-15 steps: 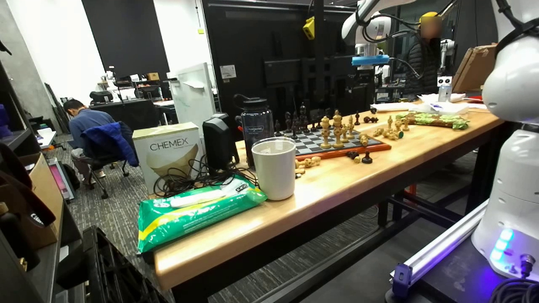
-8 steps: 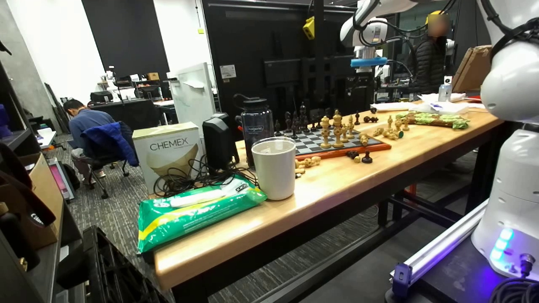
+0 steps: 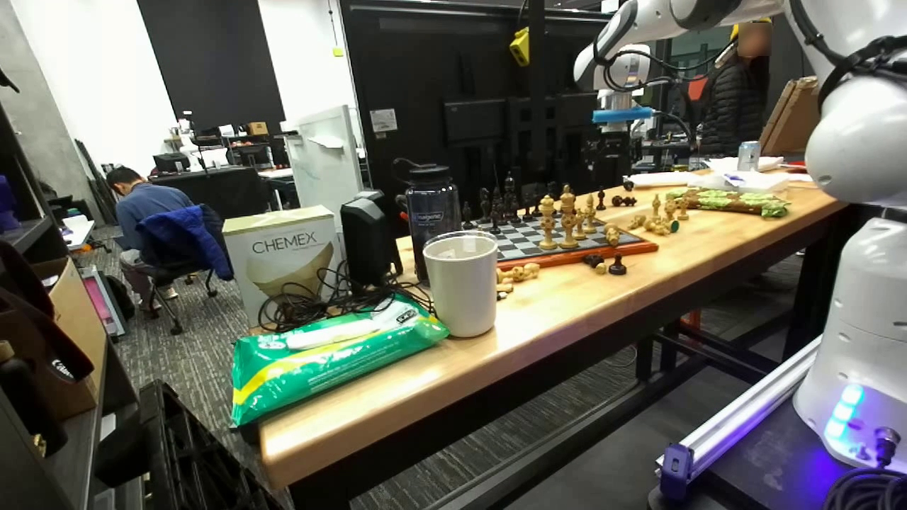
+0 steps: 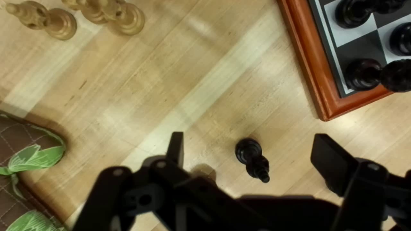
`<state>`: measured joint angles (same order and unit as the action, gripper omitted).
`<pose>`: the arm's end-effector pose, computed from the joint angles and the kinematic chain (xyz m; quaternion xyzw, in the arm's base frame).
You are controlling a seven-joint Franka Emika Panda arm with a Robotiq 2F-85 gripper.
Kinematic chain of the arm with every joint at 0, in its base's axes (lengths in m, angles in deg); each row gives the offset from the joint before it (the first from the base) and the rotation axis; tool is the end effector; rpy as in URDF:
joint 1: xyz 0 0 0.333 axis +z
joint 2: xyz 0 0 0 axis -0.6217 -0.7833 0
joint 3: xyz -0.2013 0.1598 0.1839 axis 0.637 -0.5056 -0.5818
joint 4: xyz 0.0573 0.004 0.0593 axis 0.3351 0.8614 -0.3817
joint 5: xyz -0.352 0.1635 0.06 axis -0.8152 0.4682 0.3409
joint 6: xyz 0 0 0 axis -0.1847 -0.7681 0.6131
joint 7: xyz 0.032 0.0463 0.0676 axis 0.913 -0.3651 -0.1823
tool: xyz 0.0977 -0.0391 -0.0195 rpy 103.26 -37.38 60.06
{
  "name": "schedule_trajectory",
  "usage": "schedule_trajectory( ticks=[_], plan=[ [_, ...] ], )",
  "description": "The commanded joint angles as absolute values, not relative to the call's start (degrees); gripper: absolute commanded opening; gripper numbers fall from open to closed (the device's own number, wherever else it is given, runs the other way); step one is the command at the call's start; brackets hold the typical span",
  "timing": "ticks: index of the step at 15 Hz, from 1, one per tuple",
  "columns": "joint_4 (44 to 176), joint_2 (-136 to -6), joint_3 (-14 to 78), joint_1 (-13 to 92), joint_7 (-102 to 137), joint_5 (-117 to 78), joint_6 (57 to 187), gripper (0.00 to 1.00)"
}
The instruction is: Pick up one black chess piece from the counter and place it on the board.
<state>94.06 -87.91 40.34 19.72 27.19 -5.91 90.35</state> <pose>0.6272 -0.3230 0.3850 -0.9171 0.3929 0.0544 0.0393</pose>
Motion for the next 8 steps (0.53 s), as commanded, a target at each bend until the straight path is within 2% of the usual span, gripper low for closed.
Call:
schedule_trajectory(
  ticks=[1,8],
  plan=[
    [93.13,-88.56,40.13,19.38,27.11,-5.99,90.04,1.00],
    [90.46,-90.92,39.80,19.52,27.01,-6.33,88.89,1.00]
  ],
)
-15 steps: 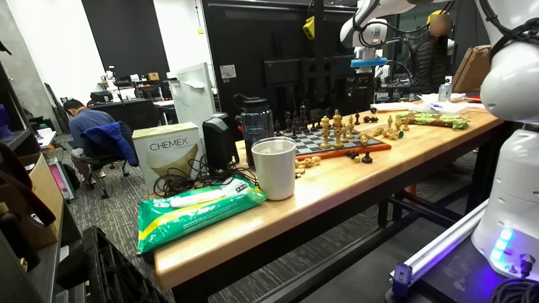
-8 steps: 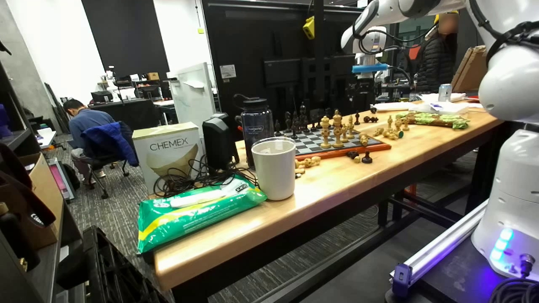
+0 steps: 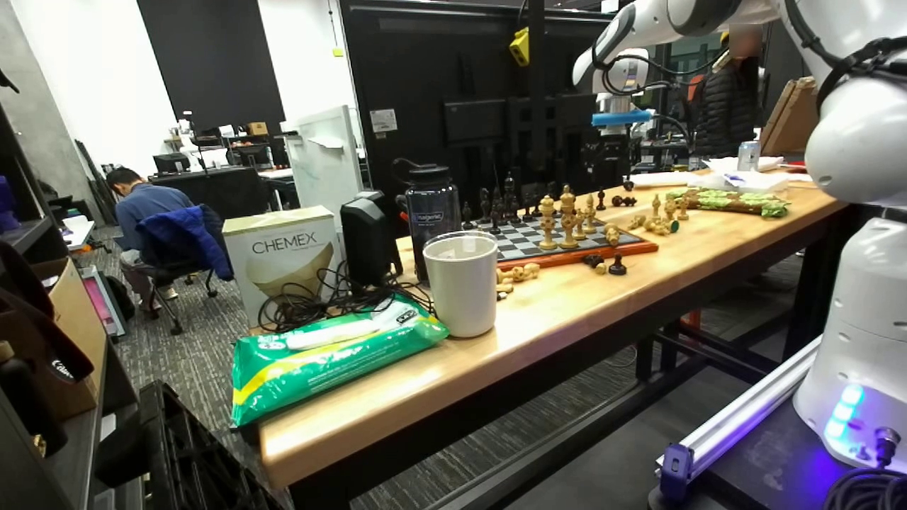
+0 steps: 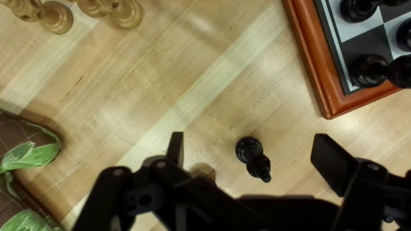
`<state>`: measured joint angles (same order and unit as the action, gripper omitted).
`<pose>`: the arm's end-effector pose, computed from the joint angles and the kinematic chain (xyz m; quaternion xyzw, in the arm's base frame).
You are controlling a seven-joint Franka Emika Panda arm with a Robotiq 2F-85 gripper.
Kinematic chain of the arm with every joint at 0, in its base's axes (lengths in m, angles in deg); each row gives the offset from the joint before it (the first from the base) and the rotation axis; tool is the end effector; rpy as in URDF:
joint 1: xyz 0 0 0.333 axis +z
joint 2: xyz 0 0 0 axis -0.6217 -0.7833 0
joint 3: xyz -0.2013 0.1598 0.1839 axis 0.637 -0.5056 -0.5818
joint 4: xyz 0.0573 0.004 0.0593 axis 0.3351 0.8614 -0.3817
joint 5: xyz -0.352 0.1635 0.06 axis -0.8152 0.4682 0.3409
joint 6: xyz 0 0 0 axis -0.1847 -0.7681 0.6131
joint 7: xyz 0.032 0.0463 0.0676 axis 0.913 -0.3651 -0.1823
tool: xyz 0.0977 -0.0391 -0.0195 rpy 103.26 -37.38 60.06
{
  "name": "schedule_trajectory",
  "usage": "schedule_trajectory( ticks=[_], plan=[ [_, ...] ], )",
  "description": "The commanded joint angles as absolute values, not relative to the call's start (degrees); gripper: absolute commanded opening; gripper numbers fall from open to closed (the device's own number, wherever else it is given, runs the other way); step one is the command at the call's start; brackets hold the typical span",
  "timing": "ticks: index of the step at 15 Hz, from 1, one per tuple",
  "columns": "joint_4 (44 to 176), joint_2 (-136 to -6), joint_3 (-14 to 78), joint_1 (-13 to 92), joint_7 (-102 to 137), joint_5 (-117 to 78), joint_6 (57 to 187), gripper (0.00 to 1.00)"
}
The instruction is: Pick up one black chess piece from the counter and place it on the board.
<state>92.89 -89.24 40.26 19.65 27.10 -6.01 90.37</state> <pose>0.6317 -0.3243 0.3781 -0.9180 0.3910 0.0558 0.0369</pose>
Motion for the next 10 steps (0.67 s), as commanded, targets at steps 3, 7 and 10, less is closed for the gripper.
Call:
schedule_trajectory(
  ticks=[3,7,10],
  plan=[
    [89.04,-92.60,39.58,19.55,27.10,-6.32,88.54,1.00],
    [86.69,-95.08,39.35,19.24,26.79,-6.29,88.34,1.00],
    [84.83,-96.59,39.22,19.14,26.30,-6.50,88.58,1.00]
  ],
)
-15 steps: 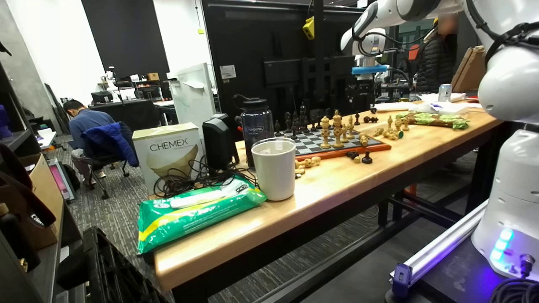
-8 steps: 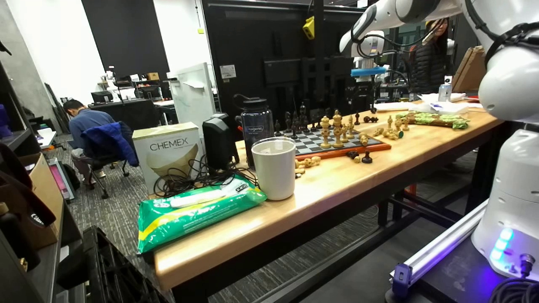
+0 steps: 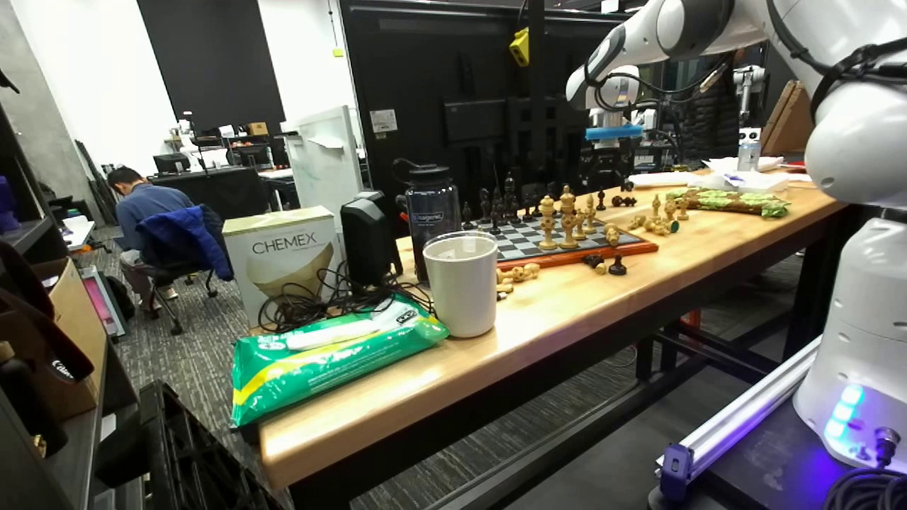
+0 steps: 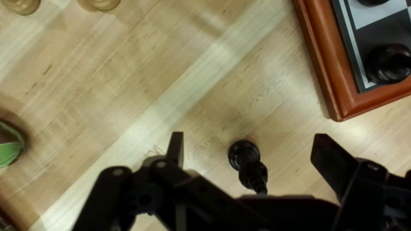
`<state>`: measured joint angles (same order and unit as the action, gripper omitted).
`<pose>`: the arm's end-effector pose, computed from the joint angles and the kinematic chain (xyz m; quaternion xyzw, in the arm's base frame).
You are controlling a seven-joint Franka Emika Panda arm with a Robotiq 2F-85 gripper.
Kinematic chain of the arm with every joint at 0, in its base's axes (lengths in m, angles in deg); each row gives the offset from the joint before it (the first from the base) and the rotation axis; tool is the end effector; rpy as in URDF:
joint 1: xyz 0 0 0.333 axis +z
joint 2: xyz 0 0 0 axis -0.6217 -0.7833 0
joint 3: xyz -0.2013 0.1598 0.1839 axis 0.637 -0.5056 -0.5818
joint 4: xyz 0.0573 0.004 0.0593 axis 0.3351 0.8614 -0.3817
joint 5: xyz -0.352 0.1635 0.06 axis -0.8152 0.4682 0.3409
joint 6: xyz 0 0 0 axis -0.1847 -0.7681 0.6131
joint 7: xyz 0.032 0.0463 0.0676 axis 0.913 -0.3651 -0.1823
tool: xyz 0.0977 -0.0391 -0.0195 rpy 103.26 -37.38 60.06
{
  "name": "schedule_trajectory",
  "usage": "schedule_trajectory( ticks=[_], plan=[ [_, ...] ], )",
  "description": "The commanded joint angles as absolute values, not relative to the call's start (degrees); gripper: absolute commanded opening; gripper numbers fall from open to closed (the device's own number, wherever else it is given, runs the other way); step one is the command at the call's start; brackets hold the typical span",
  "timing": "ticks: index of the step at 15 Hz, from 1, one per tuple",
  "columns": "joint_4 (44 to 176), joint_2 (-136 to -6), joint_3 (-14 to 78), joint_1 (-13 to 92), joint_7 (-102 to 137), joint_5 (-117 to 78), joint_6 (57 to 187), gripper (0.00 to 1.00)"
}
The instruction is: Pick up one black chess piece from the counter and place it on the board.
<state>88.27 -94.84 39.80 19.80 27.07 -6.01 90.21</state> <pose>0.6514 -0.3218 0.3449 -0.9211 0.3822 0.0666 0.0317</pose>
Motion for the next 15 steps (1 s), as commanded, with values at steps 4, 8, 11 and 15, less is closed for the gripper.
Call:
schedule_trajectory(
  ticks=[4,8,11,15],
  plan=[
    [82.47,-98.32,38.97,19.01,25.70,-6.69,88.01,0.75],
    [81.72,-98.99,39.60,19.66,24.46,-6.98,88.17,0.52],
    [81.43,-99.15,39.74,19.74,23.59,-7.29,88.14,0.29],
    [82.51,-98.47,40.05,20.03,22.66,-8.19,88.62,0.01]
  ],
)
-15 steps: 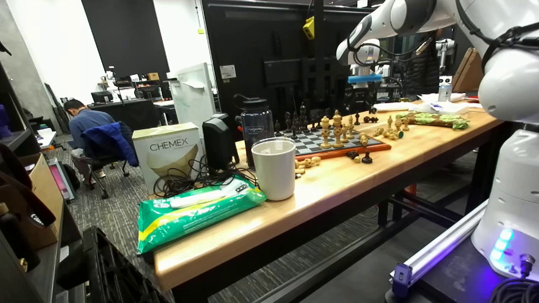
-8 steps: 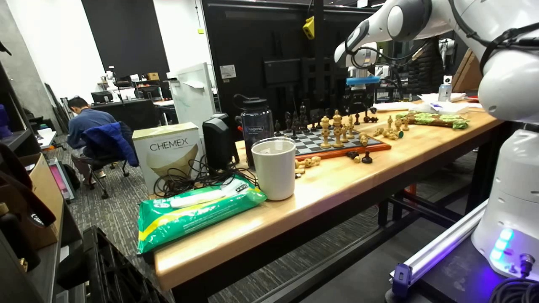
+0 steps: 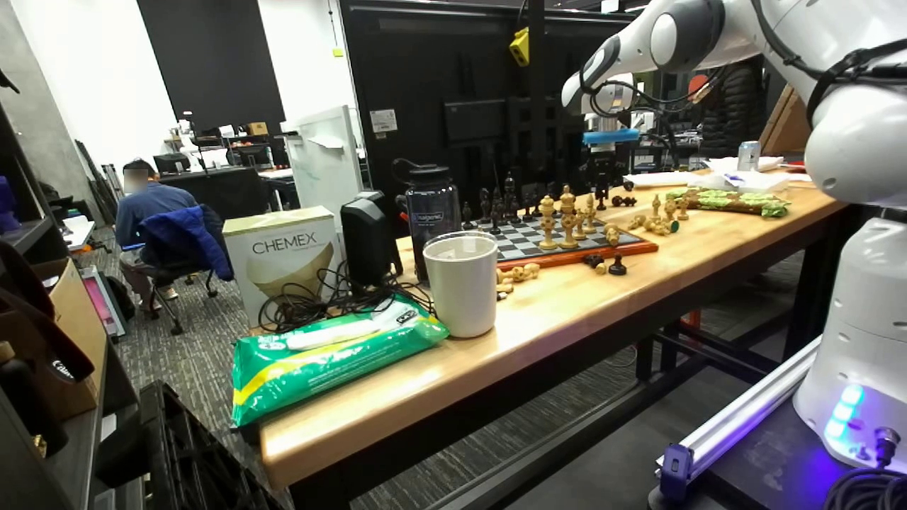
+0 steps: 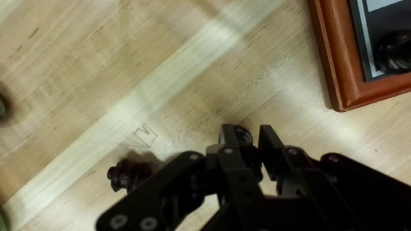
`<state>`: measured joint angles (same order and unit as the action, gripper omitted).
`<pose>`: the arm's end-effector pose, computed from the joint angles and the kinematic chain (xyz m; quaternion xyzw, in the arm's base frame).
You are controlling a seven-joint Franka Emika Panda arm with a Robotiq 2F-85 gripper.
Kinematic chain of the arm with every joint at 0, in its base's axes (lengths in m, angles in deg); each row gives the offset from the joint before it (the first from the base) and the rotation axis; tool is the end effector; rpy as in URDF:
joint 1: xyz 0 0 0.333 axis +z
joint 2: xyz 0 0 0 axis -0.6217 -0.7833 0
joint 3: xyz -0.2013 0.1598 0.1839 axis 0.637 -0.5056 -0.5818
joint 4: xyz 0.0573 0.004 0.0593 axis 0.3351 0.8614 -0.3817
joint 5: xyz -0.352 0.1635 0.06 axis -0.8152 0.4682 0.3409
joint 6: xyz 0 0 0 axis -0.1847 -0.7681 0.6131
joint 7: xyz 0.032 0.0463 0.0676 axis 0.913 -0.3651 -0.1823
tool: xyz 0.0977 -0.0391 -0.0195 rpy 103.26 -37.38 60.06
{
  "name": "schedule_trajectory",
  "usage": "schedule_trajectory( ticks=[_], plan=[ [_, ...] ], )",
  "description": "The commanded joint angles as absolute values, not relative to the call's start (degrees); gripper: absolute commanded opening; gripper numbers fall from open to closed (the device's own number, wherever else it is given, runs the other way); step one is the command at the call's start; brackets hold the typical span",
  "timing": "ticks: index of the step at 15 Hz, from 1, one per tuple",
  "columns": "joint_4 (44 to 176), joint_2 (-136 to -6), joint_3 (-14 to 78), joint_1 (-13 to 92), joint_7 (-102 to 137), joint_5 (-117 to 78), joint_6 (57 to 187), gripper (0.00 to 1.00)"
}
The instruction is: Pick up one black chess piece from the counter and place it on the board.
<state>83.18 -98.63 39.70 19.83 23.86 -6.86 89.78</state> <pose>0.6671 -0.3233 0.3367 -0.9353 0.3481 0.0602 0.0211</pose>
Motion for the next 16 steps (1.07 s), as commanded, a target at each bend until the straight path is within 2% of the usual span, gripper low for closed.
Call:
schedule_trajectory(
  ticks=[1,16],
  plan=[
    [82.69,-98.26,40.09,20.09,22.60,-8.53,88.47,0.06],
    [88.73,-86.70,39.96,24.75,22.83,-11.23,78.87,0.06]
  ],
)
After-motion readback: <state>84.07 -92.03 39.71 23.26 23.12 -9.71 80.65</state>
